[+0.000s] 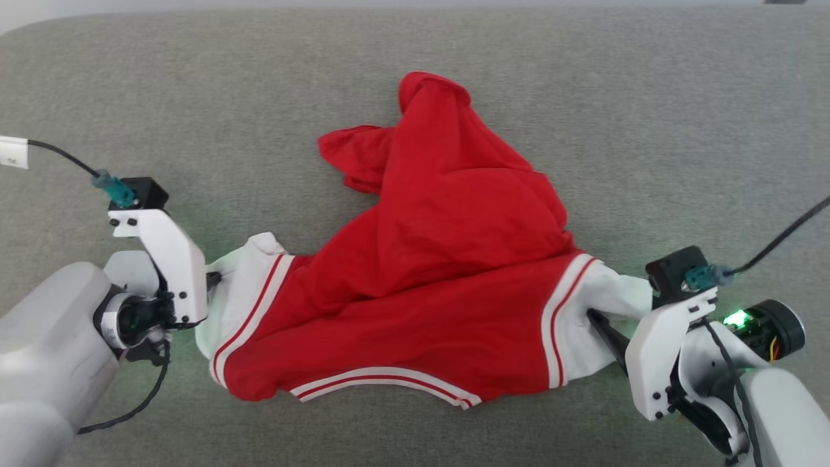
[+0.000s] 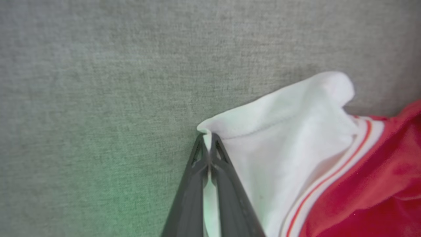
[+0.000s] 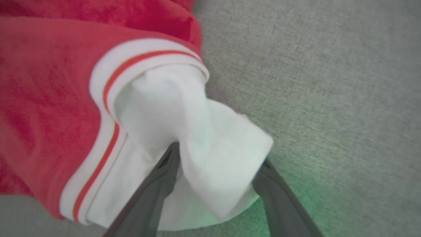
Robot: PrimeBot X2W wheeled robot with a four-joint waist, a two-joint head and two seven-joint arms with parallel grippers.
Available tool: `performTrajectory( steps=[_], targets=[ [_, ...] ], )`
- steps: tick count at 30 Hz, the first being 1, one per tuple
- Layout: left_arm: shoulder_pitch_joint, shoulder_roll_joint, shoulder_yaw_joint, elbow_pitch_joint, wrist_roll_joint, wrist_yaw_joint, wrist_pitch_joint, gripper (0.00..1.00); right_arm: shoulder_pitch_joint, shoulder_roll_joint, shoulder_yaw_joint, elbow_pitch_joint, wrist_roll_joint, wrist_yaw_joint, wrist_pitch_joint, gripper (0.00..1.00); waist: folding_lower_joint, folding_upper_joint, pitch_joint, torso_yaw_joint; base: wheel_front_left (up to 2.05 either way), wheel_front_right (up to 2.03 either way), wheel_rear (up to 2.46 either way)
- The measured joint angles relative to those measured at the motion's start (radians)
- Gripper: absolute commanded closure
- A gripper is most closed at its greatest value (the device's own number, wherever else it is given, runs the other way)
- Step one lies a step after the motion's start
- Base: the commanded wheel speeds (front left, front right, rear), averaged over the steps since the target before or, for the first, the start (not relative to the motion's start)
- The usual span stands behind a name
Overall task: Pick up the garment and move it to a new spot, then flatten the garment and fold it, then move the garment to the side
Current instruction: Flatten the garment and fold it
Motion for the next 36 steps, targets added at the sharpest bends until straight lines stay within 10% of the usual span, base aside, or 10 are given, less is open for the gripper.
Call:
performTrajectory(
  steps=[3, 5, 16, 36],
  targets=[
    [-0.006, -0.017, -0.001, 0.011, 0.001, -0.015, -0.008, 1.00, -0.026, -0.012, 0.014, 0.041, 0.017, 0.000, 0.067, 0.00, 0.0000, 0.0000, 0.004, 0.017, 0.00, 0.00, 0.00],
    [-0.008, -0.027, -0.003, 0.018, 0.004, -0.023, -0.011, 1.00, -0.045, -0.022, 0.019, 0.060, 0.038, 0.000, 0.101, 1.00, 0.0000, 0.0000, 0.004, 0.025, 0.00, 0.00, 0.00],
    [-0.017, -0.028, -0.012, -0.007, 0.001, -0.041, 0.020, 1.00, -0.073, -0.030, -0.053, 0.030, 0.245, 0.000, 0.255, 1.00, 0.0000, -0.0001, -0.059, 0.041, 0.00, 0.00, 0.00],
    [-0.234, 0.157, 0.091, -0.323, 0.013, 0.145, 0.117, 1.00, -0.349, 0.052, -0.251, -0.107, 0.395, 0.000, 0.397, 1.00, 0.0000, -0.0001, -0.318, 0.031, 0.00, 0.00, 0.00]
  ],
)
